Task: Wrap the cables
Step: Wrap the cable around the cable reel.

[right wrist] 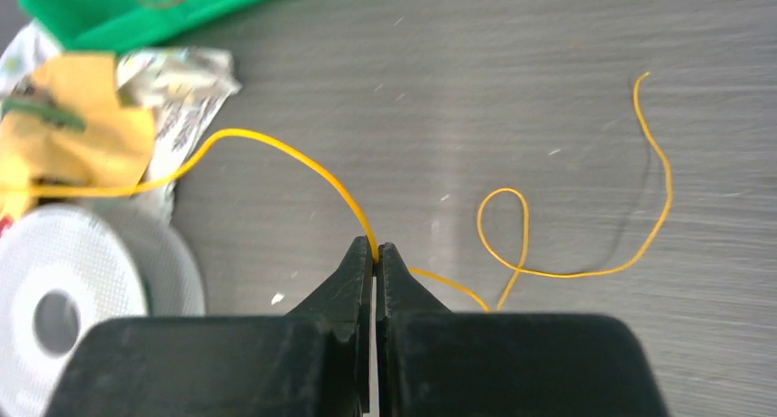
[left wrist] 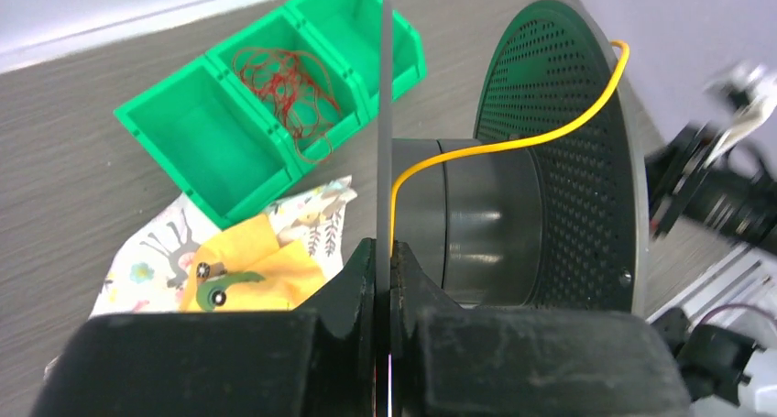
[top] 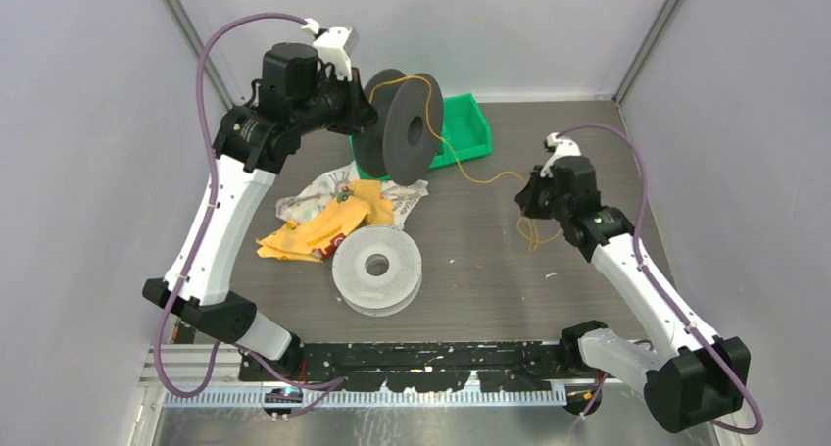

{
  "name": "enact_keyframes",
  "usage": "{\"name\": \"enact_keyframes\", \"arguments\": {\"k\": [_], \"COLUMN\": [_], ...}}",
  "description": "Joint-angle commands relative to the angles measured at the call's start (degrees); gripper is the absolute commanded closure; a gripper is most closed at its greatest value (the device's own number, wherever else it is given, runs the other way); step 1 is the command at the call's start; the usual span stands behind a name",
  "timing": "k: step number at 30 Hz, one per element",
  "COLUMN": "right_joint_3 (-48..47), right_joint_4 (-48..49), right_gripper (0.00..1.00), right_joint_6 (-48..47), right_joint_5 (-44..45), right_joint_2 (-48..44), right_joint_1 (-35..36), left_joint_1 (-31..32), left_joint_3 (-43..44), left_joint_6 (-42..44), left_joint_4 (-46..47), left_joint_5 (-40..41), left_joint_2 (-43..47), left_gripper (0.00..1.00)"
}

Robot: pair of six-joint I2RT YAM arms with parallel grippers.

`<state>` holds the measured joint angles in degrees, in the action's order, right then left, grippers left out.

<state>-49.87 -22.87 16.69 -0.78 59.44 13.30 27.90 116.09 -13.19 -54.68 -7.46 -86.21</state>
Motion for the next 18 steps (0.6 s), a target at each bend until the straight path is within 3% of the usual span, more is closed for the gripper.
{"name": "enact_keyframes", "arguments": {"k": [1, 5, 12, 15, 18], "right_joint_3": [0.7, 1.3, -4.3, -9.0, -13.3], "right_joint_4": [-2.7, -3.9, -1.1, -0.4, 0.6], "right_gripper": [0.99, 0.99, 0.99, 1.00, 1.00], "right_joint_6": [4.1, 4.9, 1.9, -1.2, -0.8], "right_joint_5": [0.3, 6.8, 15.4, 16.2, 9.5], "right_joint_2": [-0.8, 0.6, -3.0, -0.2, 3.3], "right_joint_1": [9.4, 14.2, 13.6, 8.6, -1.7], "left_joint_1": [-3.6, -9.4, -10.2, -10.2, -10.2], "left_joint_3": [1.9, 3.4, 12.1, 10.0, 5.0], "left_joint_6": [-11.3, -15.9, -5.8, -0.5, 3.1], "left_joint_4": [13.5, 16.1, -1.4, -7.0, -9.9], "left_joint_5": [0.1, -12.7, -14.2, -17.8, -19.7], "left_joint_2": [2.5, 0.4, -5.7, -5.8, -4.1], "left_gripper": [0.99, 0.99, 1.00, 1.00, 1.00]}}
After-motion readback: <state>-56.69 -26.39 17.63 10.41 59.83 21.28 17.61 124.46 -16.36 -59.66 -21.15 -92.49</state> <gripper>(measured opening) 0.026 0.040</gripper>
